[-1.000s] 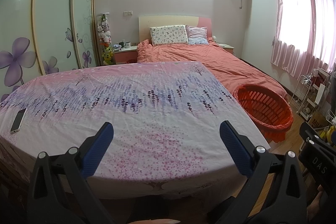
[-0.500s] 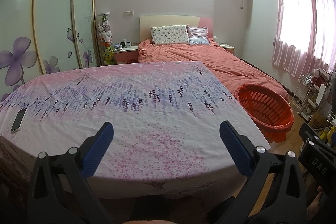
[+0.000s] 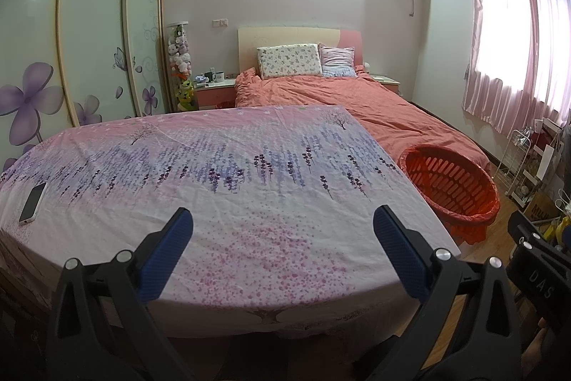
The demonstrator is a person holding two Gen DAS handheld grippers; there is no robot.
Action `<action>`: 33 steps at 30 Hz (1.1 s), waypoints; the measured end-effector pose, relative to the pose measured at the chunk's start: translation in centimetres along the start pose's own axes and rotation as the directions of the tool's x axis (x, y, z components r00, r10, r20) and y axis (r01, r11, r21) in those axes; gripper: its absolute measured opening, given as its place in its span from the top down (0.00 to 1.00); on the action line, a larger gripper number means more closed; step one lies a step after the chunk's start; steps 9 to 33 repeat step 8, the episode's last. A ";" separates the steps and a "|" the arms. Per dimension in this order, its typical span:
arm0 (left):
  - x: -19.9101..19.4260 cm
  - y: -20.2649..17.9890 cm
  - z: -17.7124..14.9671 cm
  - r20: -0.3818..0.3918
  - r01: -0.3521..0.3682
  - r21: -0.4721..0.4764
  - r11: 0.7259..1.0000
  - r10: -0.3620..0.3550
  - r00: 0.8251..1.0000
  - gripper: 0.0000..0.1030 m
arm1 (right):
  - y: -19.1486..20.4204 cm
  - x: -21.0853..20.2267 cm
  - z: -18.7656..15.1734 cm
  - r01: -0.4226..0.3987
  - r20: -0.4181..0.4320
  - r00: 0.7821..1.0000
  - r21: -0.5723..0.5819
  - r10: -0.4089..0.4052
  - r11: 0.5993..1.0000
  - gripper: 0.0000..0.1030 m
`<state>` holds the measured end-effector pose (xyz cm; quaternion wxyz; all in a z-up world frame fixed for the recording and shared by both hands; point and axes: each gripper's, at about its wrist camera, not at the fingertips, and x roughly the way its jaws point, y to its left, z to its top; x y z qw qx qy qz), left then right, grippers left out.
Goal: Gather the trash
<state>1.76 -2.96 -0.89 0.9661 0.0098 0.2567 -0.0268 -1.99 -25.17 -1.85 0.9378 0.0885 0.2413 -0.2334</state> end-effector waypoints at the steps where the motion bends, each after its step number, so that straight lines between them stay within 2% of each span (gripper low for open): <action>1: 0.0 0.0 0.0 0.000 0.000 0.000 1.000 0.000 1.000 0.04 | 0.0 0.0 0.1 0.001 0.001 1.000 0.000 -0.001 1.000 0.02; 33: -0.1 -0.1 0.0 0.001 0.001 0.002 1.000 -0.001 1.000 0.04 | 0.0 0.0 0.1 0.001 0.000 1.000 0.000 -0.001 1.000 0.02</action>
